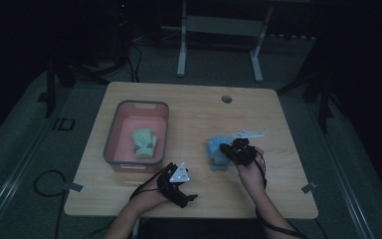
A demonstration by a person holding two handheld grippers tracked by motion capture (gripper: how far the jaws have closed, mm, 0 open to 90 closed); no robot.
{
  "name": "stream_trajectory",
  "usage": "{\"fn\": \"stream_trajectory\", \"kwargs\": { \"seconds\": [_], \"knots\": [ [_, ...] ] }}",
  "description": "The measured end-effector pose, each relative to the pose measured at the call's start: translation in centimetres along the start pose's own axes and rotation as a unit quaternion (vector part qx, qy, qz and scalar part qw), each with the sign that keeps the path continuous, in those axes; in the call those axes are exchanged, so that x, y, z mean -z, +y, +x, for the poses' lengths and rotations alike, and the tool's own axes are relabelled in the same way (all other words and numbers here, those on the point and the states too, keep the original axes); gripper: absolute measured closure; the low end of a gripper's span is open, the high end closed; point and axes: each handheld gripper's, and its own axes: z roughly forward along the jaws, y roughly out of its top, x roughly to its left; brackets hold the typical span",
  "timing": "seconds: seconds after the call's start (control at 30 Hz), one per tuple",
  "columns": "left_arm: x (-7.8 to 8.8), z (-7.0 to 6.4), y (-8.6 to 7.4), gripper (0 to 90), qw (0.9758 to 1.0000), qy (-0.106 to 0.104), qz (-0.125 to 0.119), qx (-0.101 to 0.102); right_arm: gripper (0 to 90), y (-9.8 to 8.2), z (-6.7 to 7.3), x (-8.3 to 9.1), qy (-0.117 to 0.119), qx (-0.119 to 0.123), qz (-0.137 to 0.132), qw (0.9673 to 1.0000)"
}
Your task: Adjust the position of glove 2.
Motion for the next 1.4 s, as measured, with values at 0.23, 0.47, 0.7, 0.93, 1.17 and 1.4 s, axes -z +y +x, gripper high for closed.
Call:
{"fn": "stream_trajectory", "kwargs": {
  "seconds": [0.23, 0.47, 0.7, 0.93, 1.17, 1.4],
  "knots": [
    [0.0, 0.0, 0.0, 5.5, 1.0, 0.0, 0.001, -0.001, 86.2, -1.4, -0.1, -1.5, 0.0, -0.007, 0.021, 0.9998],
    [0.0, 0.0, 0.0, 5.5, 1.0, 0.0, 0.001, 0.001, 85.8, -2.2, -0.2, -2.1, 0.002, -0.021, 0.029, 0.9993],
    [-0.1, 0.0, 0.1, 5.5, 1.0, 0.0, 0.001, 0.001, 84.8, -2.5, -0.1, -2.4, 0.001, -0.028, 0.03, 0.9992],
    [-0.1, 0.0, 0.1, 5.5, 1.0, 0.0, 0.003, -0.001, 83.2, -2.8, 0.0, -3.0, -0.004, -0.023, 0.033, 0.9992],
    [-0.1, 0.0, 0.2, 5.5, 1.0, -0.001, 0.004, 0.002, 65.0, -2.2, 0.1, -2.4, 0.0, -0.02, 0.023, 0.9995],
    [0.1, -0.1, 0.7, 5.5, 0.9997, 0.022, 0.0, 0.001, 38.5, -1.5, -0.5, -0.8, 0.016, -0.008, 0.003, 0.9998]
  ]
}}
